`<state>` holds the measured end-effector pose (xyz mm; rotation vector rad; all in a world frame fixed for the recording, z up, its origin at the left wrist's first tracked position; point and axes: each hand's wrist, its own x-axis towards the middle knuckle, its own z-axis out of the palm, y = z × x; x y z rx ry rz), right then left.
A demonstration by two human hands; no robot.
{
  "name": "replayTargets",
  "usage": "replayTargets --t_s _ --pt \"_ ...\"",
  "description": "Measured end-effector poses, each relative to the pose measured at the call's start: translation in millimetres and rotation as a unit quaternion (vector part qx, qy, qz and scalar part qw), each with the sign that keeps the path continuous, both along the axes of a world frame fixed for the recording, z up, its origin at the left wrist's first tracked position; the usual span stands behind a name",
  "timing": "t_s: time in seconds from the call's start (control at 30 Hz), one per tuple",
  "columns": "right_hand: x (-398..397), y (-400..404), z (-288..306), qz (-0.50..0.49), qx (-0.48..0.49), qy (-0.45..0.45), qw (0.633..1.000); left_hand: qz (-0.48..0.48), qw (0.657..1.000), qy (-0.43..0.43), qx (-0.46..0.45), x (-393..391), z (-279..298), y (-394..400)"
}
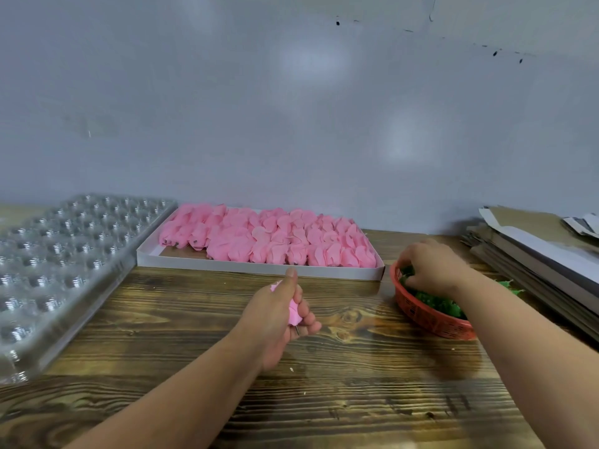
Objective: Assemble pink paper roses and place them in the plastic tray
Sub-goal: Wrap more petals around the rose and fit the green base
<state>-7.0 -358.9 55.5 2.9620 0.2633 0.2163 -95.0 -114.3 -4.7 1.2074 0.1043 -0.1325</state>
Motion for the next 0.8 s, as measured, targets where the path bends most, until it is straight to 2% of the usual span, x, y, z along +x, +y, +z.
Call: replayTargets --t_s 0.2,0.37,0.57,0.8 --pt "12.7 3.6 5.0 -0.008 -0.108 0.045 0.993 0.005 1.000 0.008 -0.003 1.4 -0.8 -0.5" --pt "20.1 8.0 -0.1 -0.007 -0.146 0.085 0.986 0.002 1.000 0.010 0.001 0.5 -1.3 -1.2" --pt "23.8 2.5 -6.3 0.023 -0.108 0.007 0.994 0.004 1.000 0.017 -0.014 2.6 -2.6 -0.4" --pt "16.5 -5.5 -1.8 0.023 -0.046 -0.034 0.998 0.002 1.000 0.016 -0.011 3.5 -4.5 -1.0"
